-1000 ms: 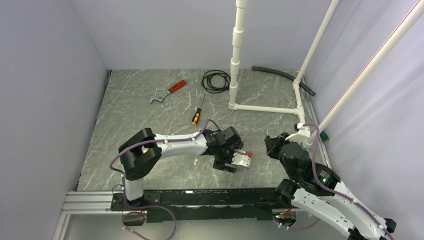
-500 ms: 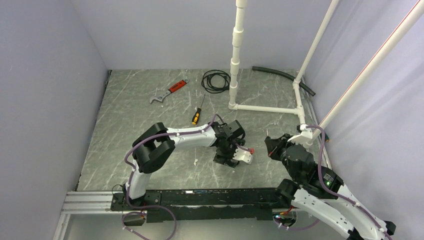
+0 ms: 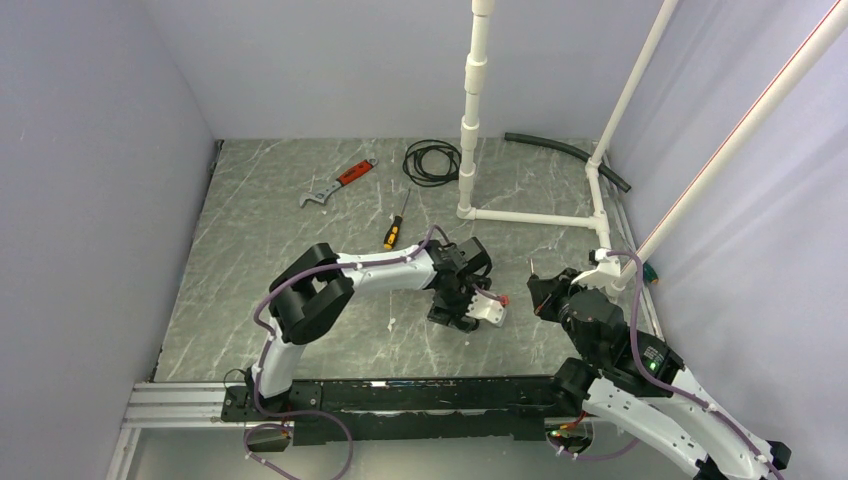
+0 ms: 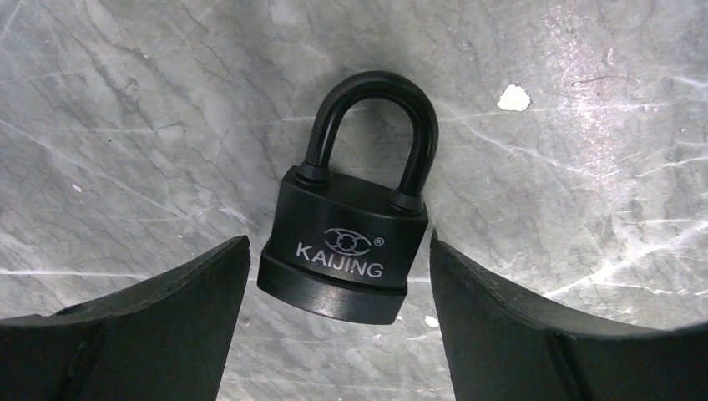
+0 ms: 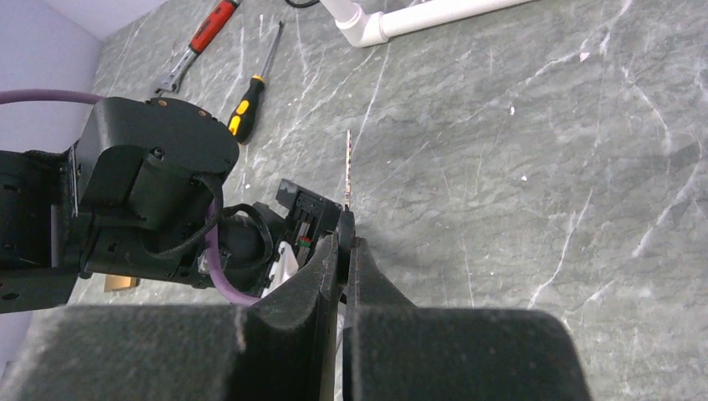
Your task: Unlock with the key
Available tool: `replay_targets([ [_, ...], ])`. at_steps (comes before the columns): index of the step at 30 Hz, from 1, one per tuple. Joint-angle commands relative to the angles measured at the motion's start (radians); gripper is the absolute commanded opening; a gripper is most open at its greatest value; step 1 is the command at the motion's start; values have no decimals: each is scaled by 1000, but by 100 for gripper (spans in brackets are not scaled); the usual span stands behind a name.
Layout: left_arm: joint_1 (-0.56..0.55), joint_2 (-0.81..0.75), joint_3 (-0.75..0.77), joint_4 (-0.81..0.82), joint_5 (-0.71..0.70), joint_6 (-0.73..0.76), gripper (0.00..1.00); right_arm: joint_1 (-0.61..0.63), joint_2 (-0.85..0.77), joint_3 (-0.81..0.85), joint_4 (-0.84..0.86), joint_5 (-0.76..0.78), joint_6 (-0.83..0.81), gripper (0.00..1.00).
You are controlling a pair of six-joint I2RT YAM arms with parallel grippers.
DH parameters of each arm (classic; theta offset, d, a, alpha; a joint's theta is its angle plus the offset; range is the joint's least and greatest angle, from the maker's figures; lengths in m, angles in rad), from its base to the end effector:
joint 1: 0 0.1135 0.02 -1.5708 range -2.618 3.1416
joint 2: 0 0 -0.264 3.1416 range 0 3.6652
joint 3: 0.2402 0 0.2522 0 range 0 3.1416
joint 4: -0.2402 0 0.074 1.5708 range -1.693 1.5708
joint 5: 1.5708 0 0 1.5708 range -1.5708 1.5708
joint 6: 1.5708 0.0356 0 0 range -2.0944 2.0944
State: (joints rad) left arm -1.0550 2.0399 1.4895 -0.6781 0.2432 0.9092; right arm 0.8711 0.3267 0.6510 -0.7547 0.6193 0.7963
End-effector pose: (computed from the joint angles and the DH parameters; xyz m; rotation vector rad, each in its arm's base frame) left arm 0.1977 -0.3661 0.1697 2.3570 1.5027 -0.3758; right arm 0.0652 0.0453 0.2902 0.3201 1.9228 0.4960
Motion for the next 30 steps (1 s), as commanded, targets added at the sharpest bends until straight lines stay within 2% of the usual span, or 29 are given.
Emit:
replay_targets([
  [1,-7,27,36,13,36,42,83,1,0,0,46,-3,-20,0],
  [9,-16,69,69,-27,0,64,79,2,-2,1,45,-4,-20,0],
  [12,-16,93,82,-52,-2,58,73,1,-4,1,42,-6,-20,0],
  [15,-16,101,83,-58,0,53,57,2,-5,3,41,-6,-20,0],
  [19,-17,84,77,-56,-6,28,25,2,-10,3,38,-6,-16,0],
  [20,-17,75,78,-59,-2,13,20,1,-10,4,37,-6,-15,0],
  [25,-15,3,99,-57,24,-178,0,1,-20,2,45,-7,-15,0],
  [27,-7,-37,109,-44,56,-299,0,1,-19,2,50,-5,-16,0],
  [30,10,-92,119,-10,120,-562,0,1,-4,9,49,-3,-16,0],
])
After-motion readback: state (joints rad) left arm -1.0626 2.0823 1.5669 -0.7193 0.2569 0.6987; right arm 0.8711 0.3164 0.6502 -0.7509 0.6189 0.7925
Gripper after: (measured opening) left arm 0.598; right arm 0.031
